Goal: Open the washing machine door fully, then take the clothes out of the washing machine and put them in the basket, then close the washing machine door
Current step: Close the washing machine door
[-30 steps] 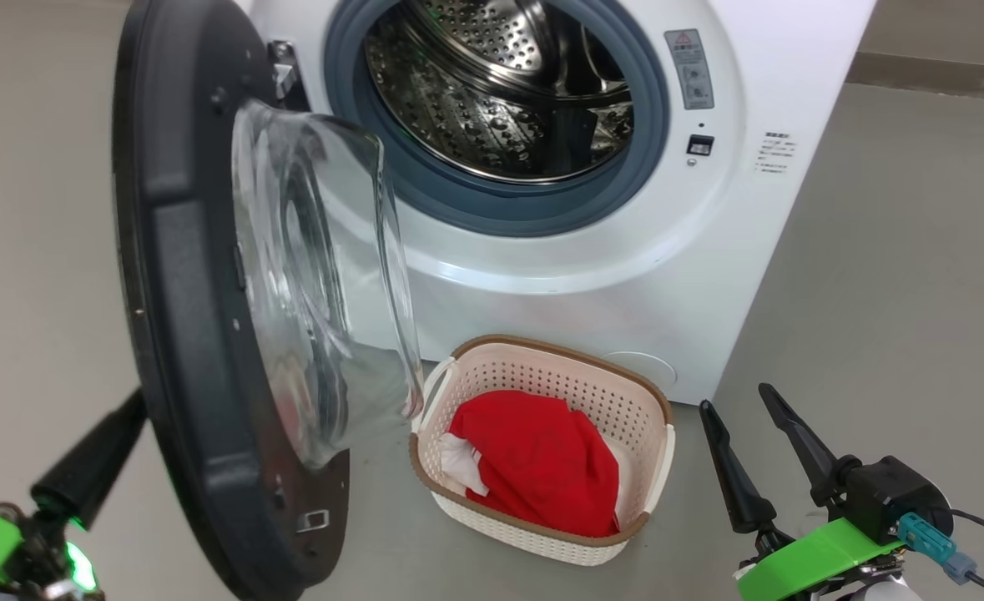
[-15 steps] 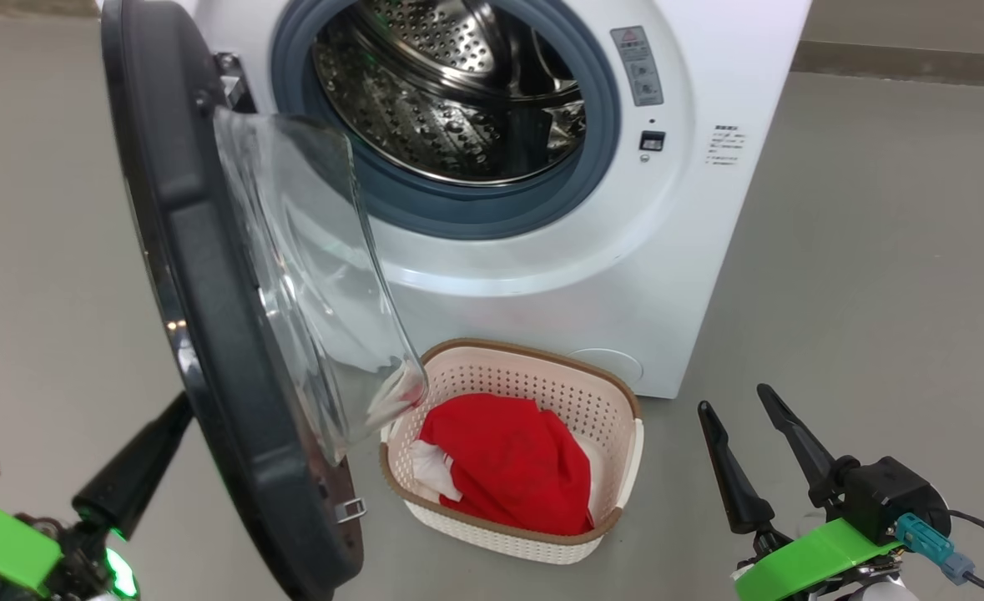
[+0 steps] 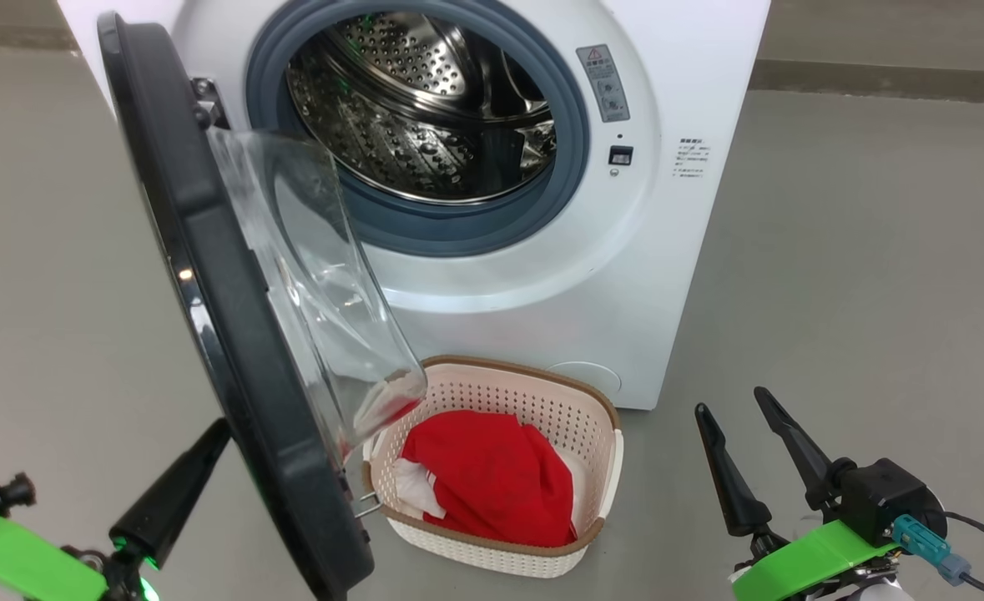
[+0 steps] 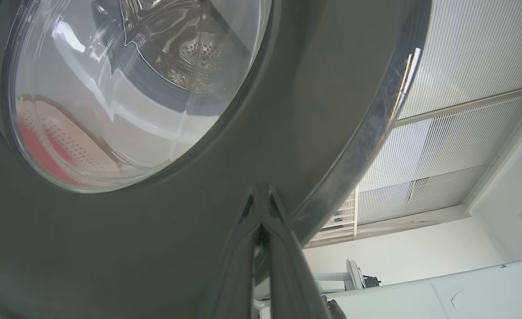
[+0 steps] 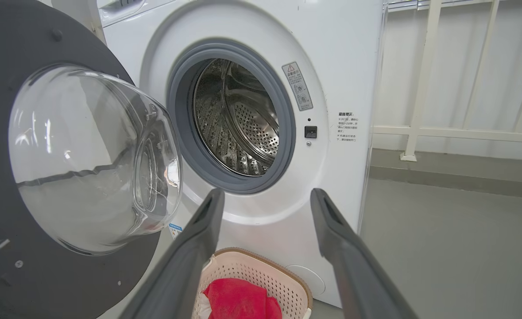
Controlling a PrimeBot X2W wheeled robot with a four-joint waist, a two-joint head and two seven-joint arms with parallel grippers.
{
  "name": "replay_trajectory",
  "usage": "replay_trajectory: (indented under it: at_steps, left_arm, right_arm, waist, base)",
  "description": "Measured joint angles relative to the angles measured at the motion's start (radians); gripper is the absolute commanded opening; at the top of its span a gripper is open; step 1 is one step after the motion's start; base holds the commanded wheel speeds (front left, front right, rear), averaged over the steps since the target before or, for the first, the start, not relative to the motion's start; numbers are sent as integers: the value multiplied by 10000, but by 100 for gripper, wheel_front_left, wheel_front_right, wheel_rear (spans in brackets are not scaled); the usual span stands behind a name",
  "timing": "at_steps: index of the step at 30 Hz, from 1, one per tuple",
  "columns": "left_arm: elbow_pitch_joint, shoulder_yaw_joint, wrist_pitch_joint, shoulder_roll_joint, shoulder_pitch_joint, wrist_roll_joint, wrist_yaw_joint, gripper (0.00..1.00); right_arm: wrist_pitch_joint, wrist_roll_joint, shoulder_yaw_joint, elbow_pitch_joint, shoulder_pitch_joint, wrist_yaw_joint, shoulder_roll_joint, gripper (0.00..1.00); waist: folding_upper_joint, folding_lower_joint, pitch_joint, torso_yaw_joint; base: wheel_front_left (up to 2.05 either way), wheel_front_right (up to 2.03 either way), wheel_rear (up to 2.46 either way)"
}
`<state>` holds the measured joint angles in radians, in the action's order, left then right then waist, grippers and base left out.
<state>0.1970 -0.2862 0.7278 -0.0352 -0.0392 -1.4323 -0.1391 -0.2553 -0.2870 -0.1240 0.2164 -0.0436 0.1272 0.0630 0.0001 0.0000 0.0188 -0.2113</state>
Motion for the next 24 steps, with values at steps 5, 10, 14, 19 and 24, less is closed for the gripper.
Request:
replay_trajectory:
  at_steps: [5,10,14,19,24]
  left_arm:
    - [-17,130,-355,-36,305,468,403,0]
    - [-380,184,-2080,-428,396,2633,1611,60]
    - [-683,554,-3684,-573,426,4730,2176,100]
    - [-1162,1292,-6044,-930,613,7325,2454,100]
    - [-2048,2100,-8443,-1411,618,9779,2546,100]
  right_arm:
    - [0,-38,-19,12,12,0,-15,100]
    - [0,-40,-86,54,35,0,-31,100]
    - [0,-40,-109,71,36,0,-40,100]
    - [0,-42,-134,73,39,0,-63,100]
    - [0,-54,-148,73,39,0,-77,100]
  waist:
    - [0,0,90,71]
    - [0,0,102,94]
    - [-1,0,93,93]
    - [0,0,53,57]
    - [0,0,-49,22]
  base:
    - [0,0,0]
    - [0,0,0]
    - [0,0,0]
    - [0,0,0]
    - [0,0,0]
